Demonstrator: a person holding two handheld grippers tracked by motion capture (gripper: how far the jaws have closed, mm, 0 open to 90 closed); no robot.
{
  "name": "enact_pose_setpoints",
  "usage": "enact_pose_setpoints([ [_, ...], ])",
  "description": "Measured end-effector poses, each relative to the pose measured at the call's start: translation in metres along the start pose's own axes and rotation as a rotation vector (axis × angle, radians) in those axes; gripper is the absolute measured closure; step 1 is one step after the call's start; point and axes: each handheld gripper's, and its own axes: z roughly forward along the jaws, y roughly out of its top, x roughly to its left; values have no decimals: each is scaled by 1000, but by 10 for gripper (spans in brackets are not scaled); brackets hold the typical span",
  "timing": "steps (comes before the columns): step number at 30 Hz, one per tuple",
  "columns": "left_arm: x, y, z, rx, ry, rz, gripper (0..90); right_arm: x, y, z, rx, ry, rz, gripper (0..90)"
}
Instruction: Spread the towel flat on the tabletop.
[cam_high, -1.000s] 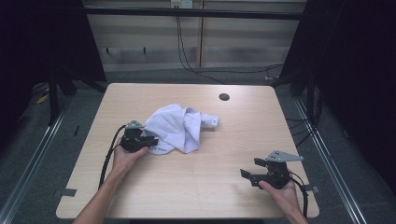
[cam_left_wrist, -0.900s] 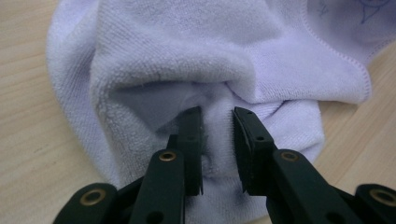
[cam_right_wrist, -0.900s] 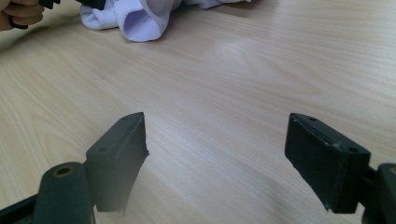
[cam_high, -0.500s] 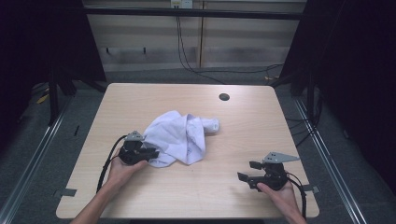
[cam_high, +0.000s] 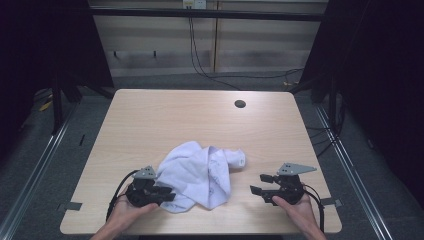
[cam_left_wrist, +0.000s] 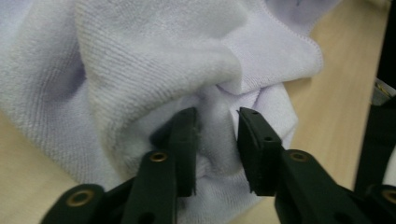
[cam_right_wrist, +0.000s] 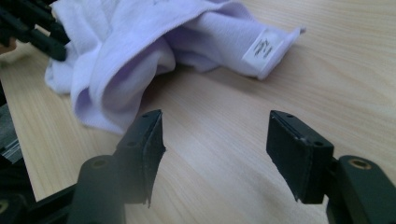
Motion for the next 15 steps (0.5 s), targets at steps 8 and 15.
enact_pose_setpoints([
  [8,-10,25,-21,-113,-5,33,552,4,20,5,-48,33,3,400],
  [15,11,76,-22,-217,32,57,454,22,58,44,-13,92,-87,402],
])
